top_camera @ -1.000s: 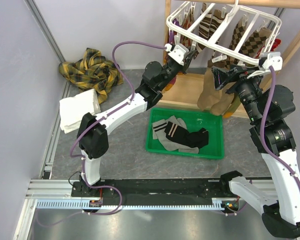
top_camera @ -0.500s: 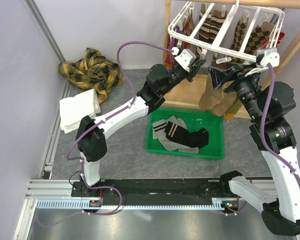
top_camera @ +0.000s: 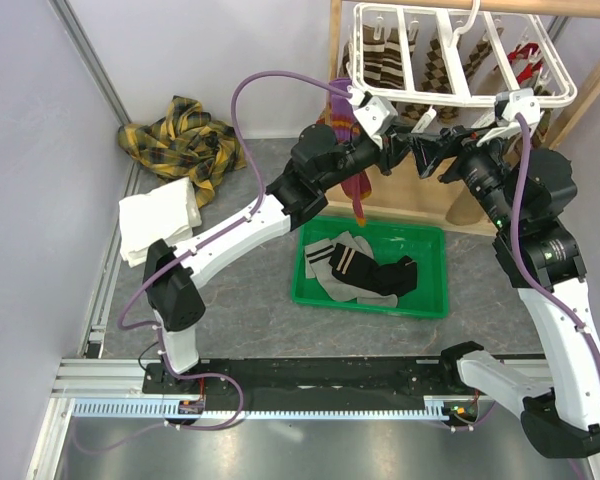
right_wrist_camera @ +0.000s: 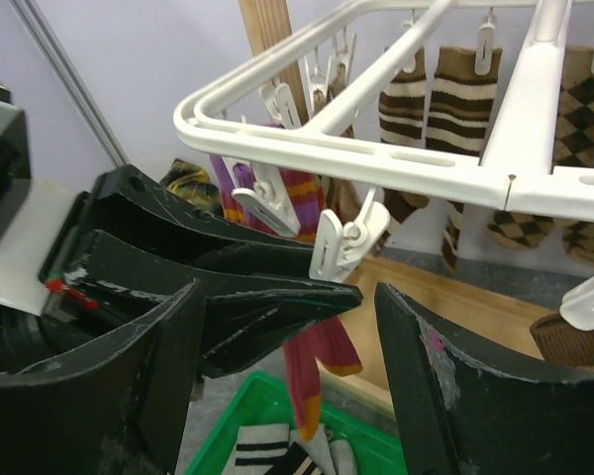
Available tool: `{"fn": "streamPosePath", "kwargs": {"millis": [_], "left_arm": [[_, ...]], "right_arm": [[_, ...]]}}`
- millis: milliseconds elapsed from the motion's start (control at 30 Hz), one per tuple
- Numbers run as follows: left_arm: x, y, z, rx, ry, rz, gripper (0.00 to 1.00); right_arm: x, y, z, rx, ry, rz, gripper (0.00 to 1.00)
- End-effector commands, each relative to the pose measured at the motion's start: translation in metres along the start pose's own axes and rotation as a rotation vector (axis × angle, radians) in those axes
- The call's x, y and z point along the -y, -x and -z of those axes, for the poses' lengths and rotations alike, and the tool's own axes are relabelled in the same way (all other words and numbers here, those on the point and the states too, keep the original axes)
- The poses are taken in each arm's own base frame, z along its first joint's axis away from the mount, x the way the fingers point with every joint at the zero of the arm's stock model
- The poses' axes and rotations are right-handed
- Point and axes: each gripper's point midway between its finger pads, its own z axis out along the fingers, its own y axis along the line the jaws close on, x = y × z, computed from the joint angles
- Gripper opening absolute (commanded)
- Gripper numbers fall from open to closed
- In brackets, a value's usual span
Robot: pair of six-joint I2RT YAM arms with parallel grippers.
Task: Clip the socks to the hanger
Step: Open the clamp at the hanger.
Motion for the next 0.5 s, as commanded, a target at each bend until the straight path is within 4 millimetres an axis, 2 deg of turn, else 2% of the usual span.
{"fn": "streamPosePath", "kwargs": {"millis": [0, 267, 300, 467], "left_arm": [[0.032, 0.031, 0.02, 0.0, -0.11, 0.06, 0.02], [0.036, 0.012, 0.025, -0.057, -0.13, 0.09, 0.02], [0.038, 0.011, 0.025, -0.06, -0.133, 0.1, 0.02], [0.04, 0.002, 0.024, -0.078, -0.142, 0.124, 0.02]], "right_arm": [[-0.005, 0.016, 0.0, 0.023, 0.014, 0.0, 0.75], [-0.012, 0.013, -0.019, -0.006, 0.076, -0.074, 0.73], [-0.009, 0.018, -0.021, 0.009, 0.074, -0.084, 0.73], [-0.007, 0.018, -0.034, 0.01, 0.103, -0.207, 0.72]]}}
